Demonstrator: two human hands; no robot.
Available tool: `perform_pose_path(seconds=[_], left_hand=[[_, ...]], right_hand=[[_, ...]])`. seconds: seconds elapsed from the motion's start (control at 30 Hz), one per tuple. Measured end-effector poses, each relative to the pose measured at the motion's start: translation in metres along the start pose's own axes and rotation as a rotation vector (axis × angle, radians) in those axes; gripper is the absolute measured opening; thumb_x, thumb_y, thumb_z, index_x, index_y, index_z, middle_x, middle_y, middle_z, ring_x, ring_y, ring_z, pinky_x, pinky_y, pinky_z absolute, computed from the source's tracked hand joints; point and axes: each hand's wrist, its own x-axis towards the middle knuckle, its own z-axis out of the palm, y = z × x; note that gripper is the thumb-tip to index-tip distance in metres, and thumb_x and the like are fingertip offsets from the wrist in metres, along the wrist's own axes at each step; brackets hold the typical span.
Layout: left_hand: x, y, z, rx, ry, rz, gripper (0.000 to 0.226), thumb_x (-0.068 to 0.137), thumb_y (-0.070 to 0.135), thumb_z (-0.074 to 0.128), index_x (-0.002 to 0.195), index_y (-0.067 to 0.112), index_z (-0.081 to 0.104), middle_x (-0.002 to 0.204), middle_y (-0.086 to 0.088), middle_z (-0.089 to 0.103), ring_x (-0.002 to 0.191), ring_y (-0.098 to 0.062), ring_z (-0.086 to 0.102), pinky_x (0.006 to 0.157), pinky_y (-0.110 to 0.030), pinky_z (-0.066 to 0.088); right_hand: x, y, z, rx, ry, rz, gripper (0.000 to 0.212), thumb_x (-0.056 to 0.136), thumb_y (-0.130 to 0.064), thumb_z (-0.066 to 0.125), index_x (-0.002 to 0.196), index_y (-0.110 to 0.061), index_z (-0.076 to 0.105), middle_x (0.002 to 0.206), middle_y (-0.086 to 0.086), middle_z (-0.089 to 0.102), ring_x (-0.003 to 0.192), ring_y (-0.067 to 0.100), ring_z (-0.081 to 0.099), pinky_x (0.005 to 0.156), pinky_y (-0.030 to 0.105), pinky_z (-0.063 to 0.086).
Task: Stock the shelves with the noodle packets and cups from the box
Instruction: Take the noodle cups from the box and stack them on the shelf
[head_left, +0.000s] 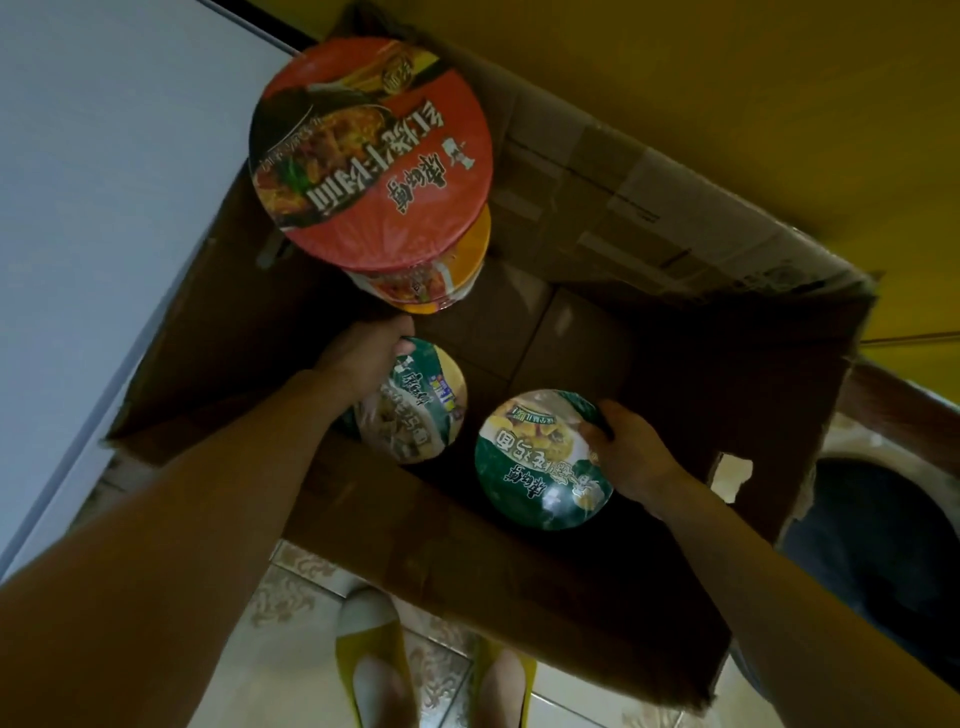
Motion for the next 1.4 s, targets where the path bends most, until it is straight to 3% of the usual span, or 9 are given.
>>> perform_pose_path(seconds=[0.13, 0.27, 0.47, 0.7, 1.0, 1.13, 1.3, 1.4], left_hand=[[-0.004, 0.017, 0.002, 0.008, 0.11, 0.014, 0.022, 0.098, 0.017, 0.042, 0.112, 0.002, 0.051, 0.109, -0.026, 0.057, 0.101, -0.035, 0.055, 0.081, -0.036, 0.042], [-0.015, 0.028, 0.004, -0.039, 0.197, -0.026, 0.023, 0.1, 0.018, 0.038, 0.109, 0.002, 0.052, 0.108, -0.025, 0.058, 0.099, -0.035, 0.057, 0.078, -0.036, 0.043], [-0.047, 0.039, -0.004, -0.063, 0.385, -0.061, 0.026, 0.099, 0.016, 0.037, 0.109, -0.001, 0.052, 0.102, -0.027, 0.061, 0.097, -0.041, 0.058, 0.079, -0.042, 0.044], [-0.118, 0.06, -0.035, -0.102, 0.49, -0.128, 0.028, 0.1, 0.019, 0.032, 0.106, -0.001, 0.05, 0.1, -0.024, 0.062, 0.094, -0.039, 0.059, 0.067, -0.035, 0.036], [-0.241, 0.09, -0.114, -0.323, 0.64, -0.141, 0.026, 0.099, 0.015, 0.034, 0.095, -0.003, 0.053, 0.096, -0.023, 0.061, 0.091, -0.033, 0.058, 0.066, -0.029, 0.033], [-0.314, 0.114, -0.161, -0.304, 0.735, -0.12, 0.028, 0.1, 0.018, 0.034, 0.1, -0.003, 0.053, 0.096, -0.026, 0.062, 0.084, -0.03, 0.056, 0.063, -0.028, 0.032], [-0.411, 0.161, -0.222, -0.214, 0.878, -0.136, 0.033, 0.101, 0.025, 0.032, 0.103, 0.002, 0.055, 0.099, -0.024, 0.062, 0.091, -0.038, 0.056, 0.062, -0.031, 0.027], [-0.473, 0.192, -0.256, -0.142, 0.971, -0.095, 0.035, 0.101, 0.025, 0.033, 0.1, -0.001, 0.056, 0.101, -0.025, 0.062, 0.093, -0.039, 0.055, 0.062, -0.033, 0.026]], right_hand=[[-0.001, 0.001, -0.011, -0.097, -0.022, -0.019, 0.03, 0.098, -0.014, 0.04, 0.124, 0.0, 0.046, 0.119, 0.022, 0.057, 0.108, 0.034, 0.056, 0.093, 0.041, 0.047], [-0.01, -0.001, -0.025, -0.187, -0.029, -0.087, 0.03, 0.098, -0.015, 0.04, 0.126, -0.003, 0.045, 0.117, 0.02, 0.058, 0.105, 0.03, 0.057, 0.083, 0.033, 0.045], [-0.043, -0.017, -0.054, -0.185, 0.017, -0.185, 0.039, 0.098, -0.014, 0.04, 0.137, -0.011, 0.037, 0.125, 0.018, 0.055, 0.111, 0.032, 0.055, 0.083, 0.031, 0.043], [-0.116, -0.041, -0.081, -0.27, 0.062, -0.294, 0.039, 0.099, -0.015, 0.037, 0.138, -0.014, 0.036, 0.123, 0.017, 0.058, 0.106, 0.033, 0.057, 0.077, 0.025, 0.039], [-0.241, -0.078, -0.109, -0.226, 0.117, -0.377, 0.039, 0.099, -0.015, 0.037, 0.137, -0.017, 0.038, 0.126, 0.015, 0.058, 0.111, 0.032, 0.055, 0.075, 0.024, 0.037], [-0.313, -0.095, -0.134, -0.19, 0.13, -0.434, 0.037, 0.097, -0.015, 0.041, 0.134, -0.012, 0.04, 0.122, 0.016, 0.058, 0.108, 0.032, 0.055, 0.068, 0.022, 0.031], [-0.406, -0.115, -0.167, -0.21, 0.151, -0.476, 0.031, 0.097, -0.019, 0.044, 0.127, -0.014, 0.044, 0.116, 0.012, 0.06, 0.105, 0.03, 0.056, 0.077, 0.034, 0.043], [-0.463, -0.131, -0.182, -0.219, 0.14, -0.594, 0.027, 0.098, -0.019, 0.042, 0.124, -0.019, 0.048, 0.106, 0.0, 0.056, 0.096, 0.016, 0.051, 0.074, 0.026, 0.038]])
